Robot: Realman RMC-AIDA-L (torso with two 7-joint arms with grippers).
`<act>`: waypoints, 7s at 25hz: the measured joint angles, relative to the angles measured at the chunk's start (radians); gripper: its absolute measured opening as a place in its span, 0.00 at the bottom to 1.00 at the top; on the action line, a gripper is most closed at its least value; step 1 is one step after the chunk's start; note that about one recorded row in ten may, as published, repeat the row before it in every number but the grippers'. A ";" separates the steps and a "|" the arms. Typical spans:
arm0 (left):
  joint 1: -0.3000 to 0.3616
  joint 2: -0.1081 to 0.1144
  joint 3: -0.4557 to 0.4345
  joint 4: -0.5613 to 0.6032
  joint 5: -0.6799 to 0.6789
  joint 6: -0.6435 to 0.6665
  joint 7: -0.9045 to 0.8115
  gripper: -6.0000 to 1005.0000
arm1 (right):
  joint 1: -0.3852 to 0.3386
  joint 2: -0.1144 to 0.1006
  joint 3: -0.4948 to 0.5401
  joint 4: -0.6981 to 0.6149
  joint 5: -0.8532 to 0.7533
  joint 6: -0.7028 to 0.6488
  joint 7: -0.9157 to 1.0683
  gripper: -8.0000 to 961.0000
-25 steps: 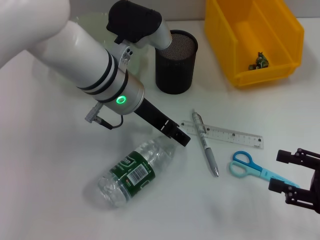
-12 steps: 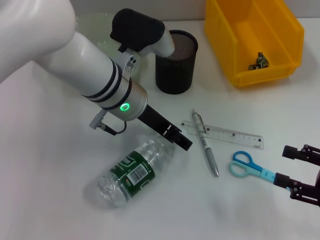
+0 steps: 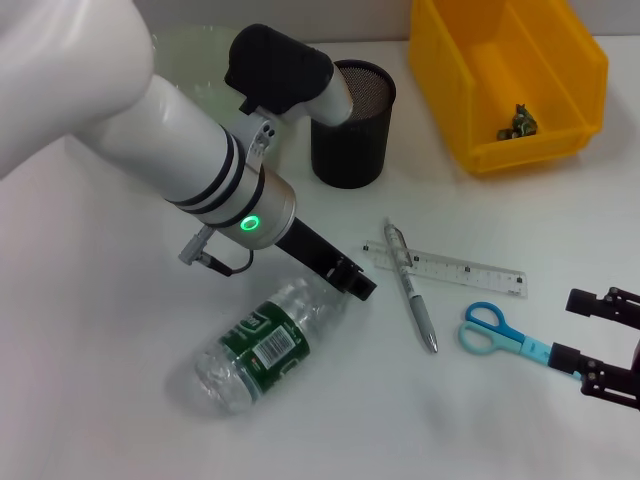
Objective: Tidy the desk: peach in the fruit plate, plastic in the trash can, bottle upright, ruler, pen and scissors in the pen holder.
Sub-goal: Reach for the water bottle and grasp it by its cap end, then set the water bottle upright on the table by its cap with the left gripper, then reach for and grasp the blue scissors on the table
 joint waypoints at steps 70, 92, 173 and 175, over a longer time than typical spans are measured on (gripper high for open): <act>0.454 0.009 -0.728 -0.546 -1.138 0.327 2.022 0.45 | 0.097 0.003 0.056 0.119 0.004 0.000 -0.014 0.75; 0.424 0.005 -0.731 -0.630 -1.163 0.250 2.067 0.45 | 0.108 0.003 0.056 0.126 0.004 0.001 -0.015 0.75; 0.364 0.058 -0.767 -0.398 -0.479 0.509 1.474 0.84 | 0.367 0.024 -0.966 -0.711 -0.767 0.178 1.287 0.46; 0.367 0.058 -0.767 -0.398 -0.479 0.509 1.474 0.84 | 0.366 0.025 -0.969 -0.711 -0.767 0.180 1.291 0.45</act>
